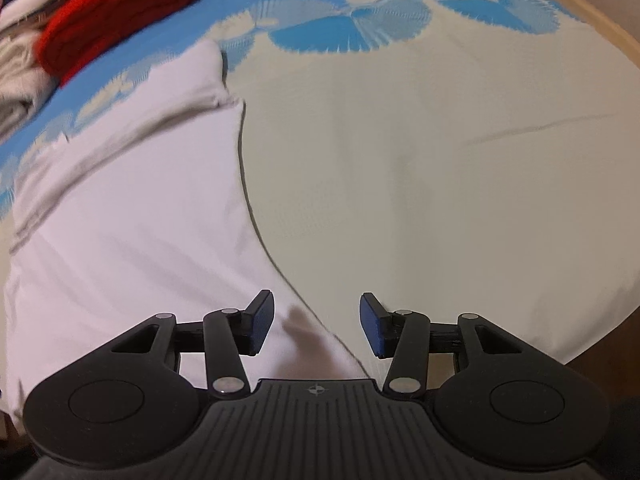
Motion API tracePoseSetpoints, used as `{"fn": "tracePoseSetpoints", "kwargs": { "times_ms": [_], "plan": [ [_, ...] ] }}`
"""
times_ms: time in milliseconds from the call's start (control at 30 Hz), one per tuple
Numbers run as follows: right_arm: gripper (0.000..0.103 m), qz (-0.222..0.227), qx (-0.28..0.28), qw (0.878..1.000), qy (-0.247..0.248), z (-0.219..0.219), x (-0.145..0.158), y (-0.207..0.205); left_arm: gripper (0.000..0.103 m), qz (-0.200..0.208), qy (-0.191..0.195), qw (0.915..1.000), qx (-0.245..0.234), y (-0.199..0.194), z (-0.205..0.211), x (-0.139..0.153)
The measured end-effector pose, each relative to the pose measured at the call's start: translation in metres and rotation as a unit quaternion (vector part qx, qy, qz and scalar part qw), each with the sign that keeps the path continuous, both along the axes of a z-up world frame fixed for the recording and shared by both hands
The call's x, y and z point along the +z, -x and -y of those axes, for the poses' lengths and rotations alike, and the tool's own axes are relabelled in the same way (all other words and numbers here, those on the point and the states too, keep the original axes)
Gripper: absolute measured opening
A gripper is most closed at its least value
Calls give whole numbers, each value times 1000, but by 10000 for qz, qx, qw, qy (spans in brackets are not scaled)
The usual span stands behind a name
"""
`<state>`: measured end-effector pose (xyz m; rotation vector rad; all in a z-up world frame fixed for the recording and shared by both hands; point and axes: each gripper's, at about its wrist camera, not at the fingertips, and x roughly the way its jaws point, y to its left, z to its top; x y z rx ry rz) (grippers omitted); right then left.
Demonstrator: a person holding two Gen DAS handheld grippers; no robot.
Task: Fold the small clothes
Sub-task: 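Lower both grippers to the shirt hem and close on it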
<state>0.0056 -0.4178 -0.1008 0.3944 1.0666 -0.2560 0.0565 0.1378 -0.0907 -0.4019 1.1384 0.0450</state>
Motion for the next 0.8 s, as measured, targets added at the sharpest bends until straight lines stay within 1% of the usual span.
{"fn": "tracePoseSetpoints", "kwargs": {
  "times_ms": [167,233,300,333,367,400,433,467,533,600,667,733,800],
  "plan": [
    [50,-407,277,9985,242,-11,-14,-4,56,-218,-92,9993,285,5,-12,-10],
    [50,-495,419,9971,393,-16,-17,-4,55,-356,-78,9990,273,5,-13,-15],
    [50,-516,544,9957,552,-22,-18,-4,45,-465,-195,9985,190,6,-12,-20],
    [50,-514,586,9952,584,-24,-18,-3,41,-451,-333,9984,105,8,-9,-21],
    [47,-513,615,9951,576,-25,-18,-2,29,-428,-438,9981,15,8,-7,-20],
    [43,-502,638,9952,555,-25,-18,-1,12,-388,-422,9983,-76,9,-5,-19],
    [25,-470,678,9953,501,-26,-17,0,8,-370,-353,9986,-118,11,-4,-18],
    [6,-435,701,9955,465,-25,-16,1,7,-332,-352,9987,-137,12,-4,-15],
    [5,-330,607,9970,348,-21,-11,4,6,-186,-420,9988,-154,15,-4,-6],
    [4,-100,399,9990,146,-13,0,8,6,9,-339,9993,-126,20,-5,5],
    [4,51,250,9997,-4,-6,6,11,6,83,-328,9993,-129,23,-6,10],
    [4,-54,157,9998,-80,-2,2,12,6,33,-264,9996,-86,24,-8,9],
    [5,-187,117,9996,-157,-1,-3,10,8,-106,-142,9998,52,22,-13,4]
  ]
}}
